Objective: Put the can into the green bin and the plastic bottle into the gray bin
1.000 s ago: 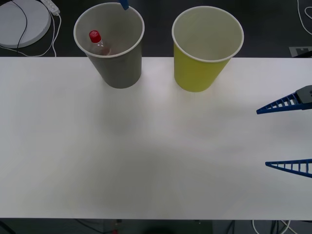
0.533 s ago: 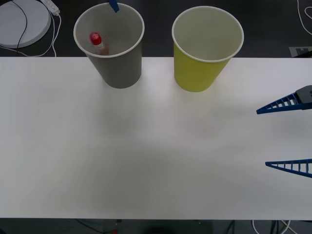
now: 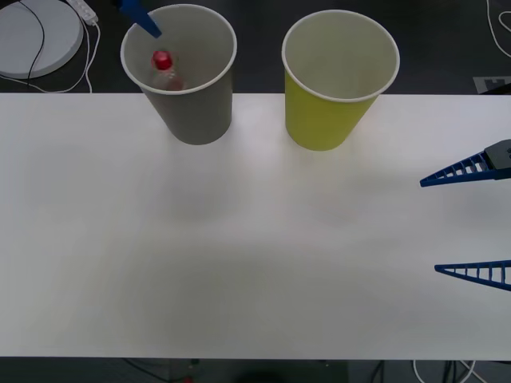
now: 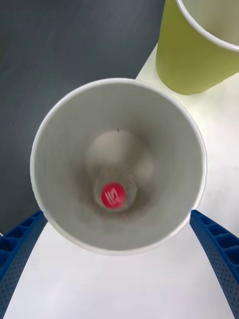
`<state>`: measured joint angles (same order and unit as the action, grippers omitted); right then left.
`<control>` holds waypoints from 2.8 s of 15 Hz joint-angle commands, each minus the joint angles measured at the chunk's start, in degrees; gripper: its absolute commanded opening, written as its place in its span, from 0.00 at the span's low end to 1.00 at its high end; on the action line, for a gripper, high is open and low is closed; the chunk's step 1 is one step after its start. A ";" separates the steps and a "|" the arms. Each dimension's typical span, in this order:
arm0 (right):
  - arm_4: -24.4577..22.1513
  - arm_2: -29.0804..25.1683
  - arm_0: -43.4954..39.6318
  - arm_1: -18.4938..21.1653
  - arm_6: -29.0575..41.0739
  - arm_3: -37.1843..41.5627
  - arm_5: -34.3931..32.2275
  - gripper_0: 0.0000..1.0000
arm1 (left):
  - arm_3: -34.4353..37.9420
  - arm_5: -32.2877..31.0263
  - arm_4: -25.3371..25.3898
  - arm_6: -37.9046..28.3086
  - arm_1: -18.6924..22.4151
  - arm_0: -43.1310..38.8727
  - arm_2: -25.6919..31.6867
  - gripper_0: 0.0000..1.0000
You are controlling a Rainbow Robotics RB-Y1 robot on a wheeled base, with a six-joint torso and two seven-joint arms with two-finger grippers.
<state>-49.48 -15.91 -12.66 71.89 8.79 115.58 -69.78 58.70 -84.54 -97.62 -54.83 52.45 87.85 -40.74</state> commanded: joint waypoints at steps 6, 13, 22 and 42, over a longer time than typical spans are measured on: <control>0.00 0.00 0.00 0.00 0.00 0.00 0.00 1.00 | 20.05 1.39 3.31 -4.15 10.30 -17.54 12.79 1.00; 0.00 0.00 0.00 0.00 0.00 0.00 0.00 1.00 | 34.03 1.57 9.38 -2.65 13.73 -38.54 30.89 1.00; 0.00 0.00 0.00 0.00 0.00 0.00 0.00 1.00 | 36.14 5.52 21.86 18.00 16.28 -56.65 39.77 1.00; 0.00 0.00 0.00 0.00 0.00 0.00 0.00 1.00 | 44.75 9.04 36.36 47.62 16.19 -89.17 54.01 1.00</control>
<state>-49.48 -15.91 -12.66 71.89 8.79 115.58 -69.78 103.45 -75.49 -61.25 -7.48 68.64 -1.25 13.28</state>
